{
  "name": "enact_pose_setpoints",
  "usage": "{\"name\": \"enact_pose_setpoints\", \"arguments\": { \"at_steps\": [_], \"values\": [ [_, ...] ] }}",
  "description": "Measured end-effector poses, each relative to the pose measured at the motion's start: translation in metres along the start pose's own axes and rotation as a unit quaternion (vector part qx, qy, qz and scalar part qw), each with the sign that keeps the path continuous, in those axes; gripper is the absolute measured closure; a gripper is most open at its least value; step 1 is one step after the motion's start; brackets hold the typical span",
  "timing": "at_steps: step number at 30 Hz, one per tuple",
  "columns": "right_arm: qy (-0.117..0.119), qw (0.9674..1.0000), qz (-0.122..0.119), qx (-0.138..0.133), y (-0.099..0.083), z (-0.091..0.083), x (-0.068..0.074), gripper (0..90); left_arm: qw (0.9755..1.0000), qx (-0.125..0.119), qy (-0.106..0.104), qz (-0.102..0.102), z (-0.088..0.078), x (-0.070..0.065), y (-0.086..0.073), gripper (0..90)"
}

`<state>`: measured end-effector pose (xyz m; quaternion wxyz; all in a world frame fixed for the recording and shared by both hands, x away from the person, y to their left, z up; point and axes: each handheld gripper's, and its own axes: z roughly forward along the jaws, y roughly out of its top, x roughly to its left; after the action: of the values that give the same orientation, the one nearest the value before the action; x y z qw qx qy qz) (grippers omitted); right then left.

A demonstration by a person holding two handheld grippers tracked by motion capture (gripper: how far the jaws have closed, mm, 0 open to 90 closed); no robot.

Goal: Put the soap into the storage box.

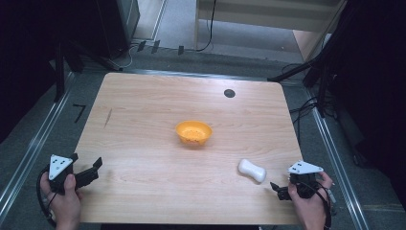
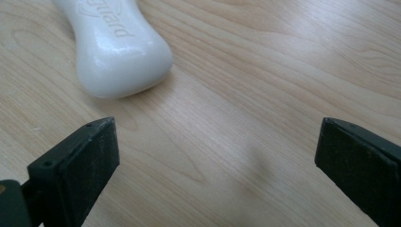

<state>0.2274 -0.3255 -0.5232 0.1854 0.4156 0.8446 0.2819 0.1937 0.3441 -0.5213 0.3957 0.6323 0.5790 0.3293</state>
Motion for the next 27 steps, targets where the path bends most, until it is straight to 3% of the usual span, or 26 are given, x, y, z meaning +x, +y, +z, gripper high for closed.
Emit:
{"name": "enact_pose_setpoints", "arguments": {
  "at_steps": [12,27],
  "values": [
    [0.044,0.9963,-0.042,0.061,0.026,0.01,0.009,1.5,1.0,0.0,-0.001,0.001,0.0,0.0,0.0,13.3],
    [0.066,0.9919,-0.059,0.09,0.049,0.02,0.017,5.0,1.0,0.0,-0.001,-0.001,0.0,0.0,0.0,13.3]
  ]
}}
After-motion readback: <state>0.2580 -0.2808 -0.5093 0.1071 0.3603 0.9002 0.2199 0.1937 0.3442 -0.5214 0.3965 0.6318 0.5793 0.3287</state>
